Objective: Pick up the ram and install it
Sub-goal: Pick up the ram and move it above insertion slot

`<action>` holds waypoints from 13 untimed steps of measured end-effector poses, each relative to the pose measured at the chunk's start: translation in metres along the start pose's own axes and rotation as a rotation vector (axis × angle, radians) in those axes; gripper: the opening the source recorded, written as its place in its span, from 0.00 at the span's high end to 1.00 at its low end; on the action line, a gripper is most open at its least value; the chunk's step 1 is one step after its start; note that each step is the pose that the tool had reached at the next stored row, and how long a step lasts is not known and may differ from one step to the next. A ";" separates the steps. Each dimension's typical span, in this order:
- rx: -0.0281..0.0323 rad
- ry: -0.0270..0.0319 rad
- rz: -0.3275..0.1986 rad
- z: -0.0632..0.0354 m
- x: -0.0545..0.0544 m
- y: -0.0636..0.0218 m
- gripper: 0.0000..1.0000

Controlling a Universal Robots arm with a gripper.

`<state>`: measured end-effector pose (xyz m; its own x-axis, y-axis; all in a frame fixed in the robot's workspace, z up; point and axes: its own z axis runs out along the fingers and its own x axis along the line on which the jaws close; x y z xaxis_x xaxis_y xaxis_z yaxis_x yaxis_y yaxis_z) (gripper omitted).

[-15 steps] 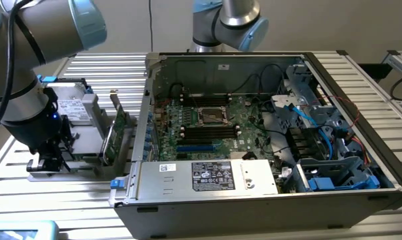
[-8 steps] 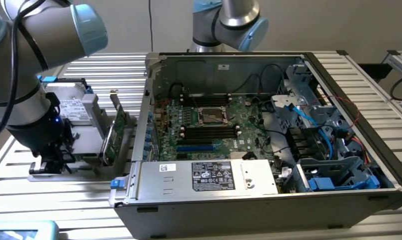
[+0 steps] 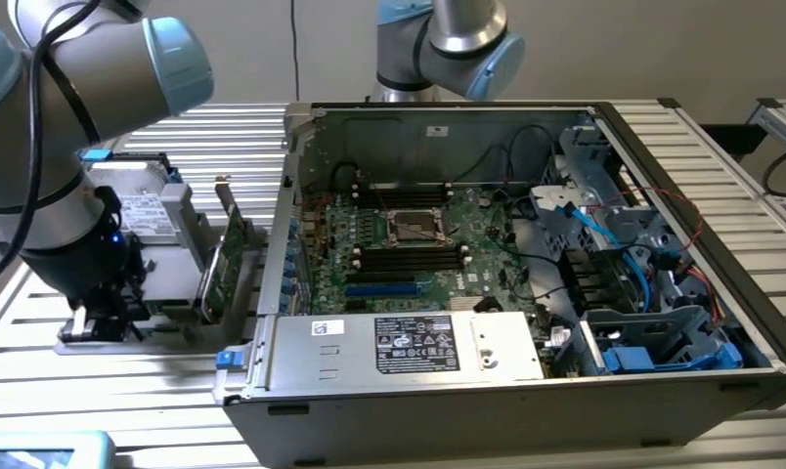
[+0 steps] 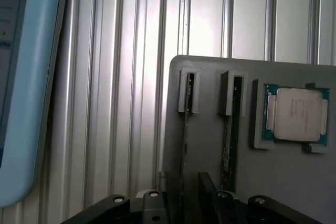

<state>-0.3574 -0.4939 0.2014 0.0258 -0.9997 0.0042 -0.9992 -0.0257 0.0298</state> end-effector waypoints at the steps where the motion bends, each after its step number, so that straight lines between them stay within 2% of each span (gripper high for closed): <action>1: 0.0001 0.0003 0.000 0.0007 0.000 -0.0001 0.64; 11: 0.0000 0.0020 0.000 0.0053 -0.001 0.0009 0.64; 13: 0.0002 0.0020 0.000 0.0054 -0.001 0.0010 0.72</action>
<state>-0.3586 -0.4932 0.1960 0.0259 -0.9996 0.0061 -0.9992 -0.0257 0.0296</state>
